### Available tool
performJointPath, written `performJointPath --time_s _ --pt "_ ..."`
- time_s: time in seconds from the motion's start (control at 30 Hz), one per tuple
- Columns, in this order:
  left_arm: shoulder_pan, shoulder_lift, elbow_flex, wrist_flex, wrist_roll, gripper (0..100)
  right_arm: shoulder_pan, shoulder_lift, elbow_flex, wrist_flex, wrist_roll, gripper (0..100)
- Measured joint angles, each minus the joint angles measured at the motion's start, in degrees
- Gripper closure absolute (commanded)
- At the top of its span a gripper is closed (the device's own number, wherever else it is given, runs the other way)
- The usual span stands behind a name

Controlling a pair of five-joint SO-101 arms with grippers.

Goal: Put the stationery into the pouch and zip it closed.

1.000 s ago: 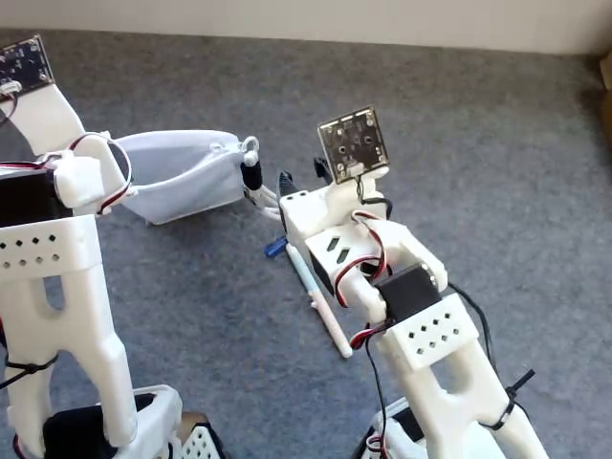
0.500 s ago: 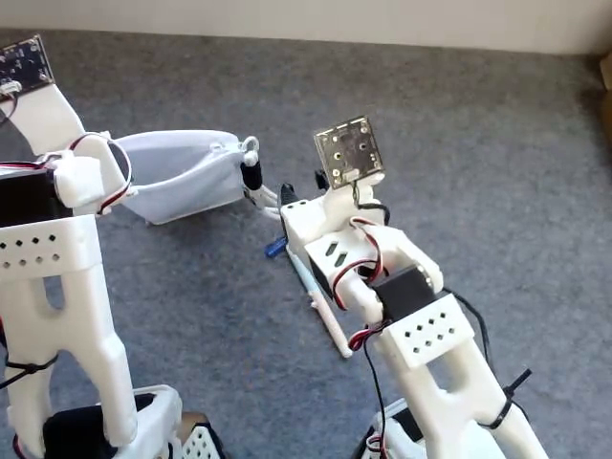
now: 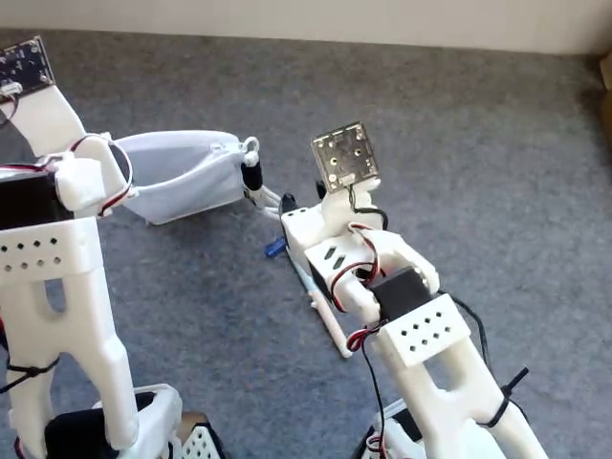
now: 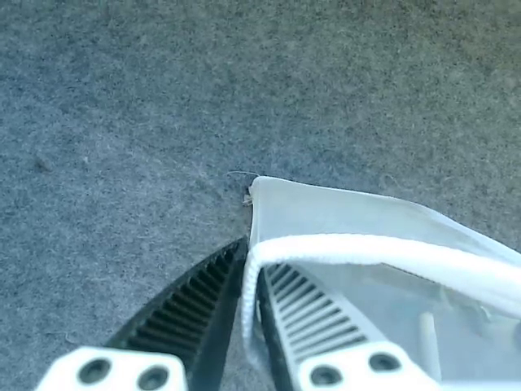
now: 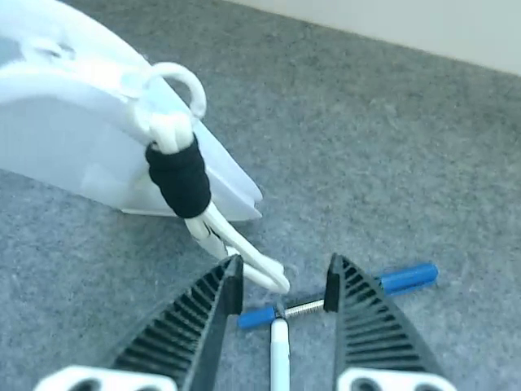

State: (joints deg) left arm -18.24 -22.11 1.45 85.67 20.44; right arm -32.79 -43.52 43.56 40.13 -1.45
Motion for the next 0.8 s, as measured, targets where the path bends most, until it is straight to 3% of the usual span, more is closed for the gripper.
performJointPath --time_s 0.8 --pt "-4.66 -6.07 5.71 -2.46 0.18 99 -0.62 32.7 -3.08 -2.29 0.0 84.0"
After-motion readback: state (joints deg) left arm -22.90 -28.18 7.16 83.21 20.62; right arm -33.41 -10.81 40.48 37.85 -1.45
